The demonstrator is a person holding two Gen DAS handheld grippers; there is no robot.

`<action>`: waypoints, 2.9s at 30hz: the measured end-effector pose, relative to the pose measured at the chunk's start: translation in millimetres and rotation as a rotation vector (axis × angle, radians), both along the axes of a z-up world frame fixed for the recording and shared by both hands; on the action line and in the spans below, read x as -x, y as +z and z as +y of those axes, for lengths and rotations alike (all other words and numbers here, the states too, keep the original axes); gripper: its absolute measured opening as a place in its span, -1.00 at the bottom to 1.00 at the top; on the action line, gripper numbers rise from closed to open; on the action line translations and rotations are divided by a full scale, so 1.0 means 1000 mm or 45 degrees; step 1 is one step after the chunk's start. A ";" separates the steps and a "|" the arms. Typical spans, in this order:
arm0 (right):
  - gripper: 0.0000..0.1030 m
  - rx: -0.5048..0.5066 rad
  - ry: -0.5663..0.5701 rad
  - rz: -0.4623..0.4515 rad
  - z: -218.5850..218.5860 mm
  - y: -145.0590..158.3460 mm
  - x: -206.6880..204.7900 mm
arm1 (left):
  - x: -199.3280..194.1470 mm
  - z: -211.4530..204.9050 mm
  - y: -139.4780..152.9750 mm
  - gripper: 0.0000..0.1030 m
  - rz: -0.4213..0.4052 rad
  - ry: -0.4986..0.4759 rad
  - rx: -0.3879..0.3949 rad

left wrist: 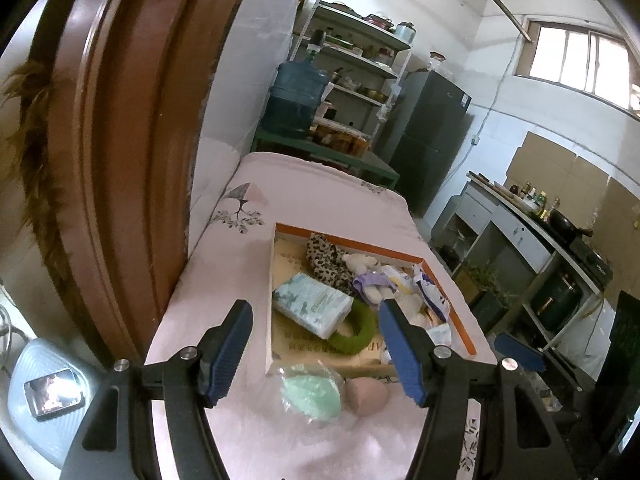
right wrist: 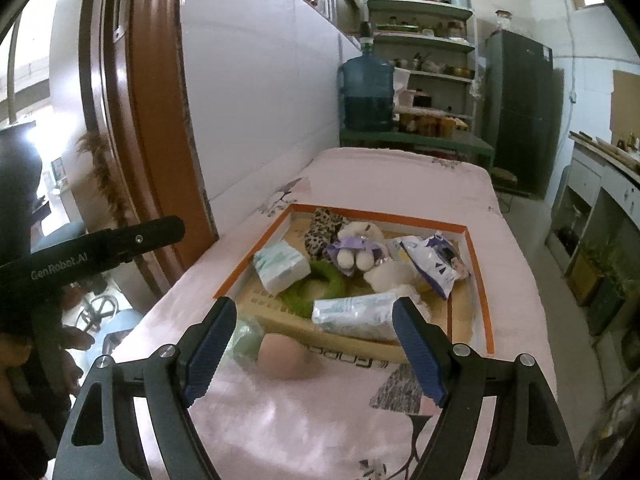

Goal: Organize soft objects
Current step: 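Withdraw both grippers from the box lid toward the two sponges, then grasp the bagged green sponge with the left gripper while the right gripper grasps the beige egg sponge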

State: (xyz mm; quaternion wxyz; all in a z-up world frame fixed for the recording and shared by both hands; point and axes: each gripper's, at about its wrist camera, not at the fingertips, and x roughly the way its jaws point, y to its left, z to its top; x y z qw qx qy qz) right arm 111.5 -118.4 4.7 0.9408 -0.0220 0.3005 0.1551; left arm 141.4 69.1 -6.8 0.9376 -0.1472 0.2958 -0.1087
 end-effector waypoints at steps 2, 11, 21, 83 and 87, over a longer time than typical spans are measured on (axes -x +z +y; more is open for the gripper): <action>0.59 0.003 0.001 0.003 0.001 -0.001 0.003 | 0.004 0.001 -0.002 0.27 0.004 0.001 0.000; 0.59 -0.010 0.028 0.059 0.005 -0.016 0.010 | 0.014 0.003 -0.018 0.27 0.040 0.014 -0.011; 0.59 -0.054 0.045 0.148 0.008 -0.039 -0.001 | 0.018 0.000 -0.046 0.27 0.096 0.000 -0.005; -0.03 -0.207 0.011 0.407 -0.024 -0.104 -0.041 | -0.039 -0.036 -0.111 0.09 0.343 -0.057 -0.023; -0.03 -0.204 0.013 0.400 -0.024 -0.103 -0.039 | -0.035 -0.031 -0.111 0.01 0.322 -0.045 0.001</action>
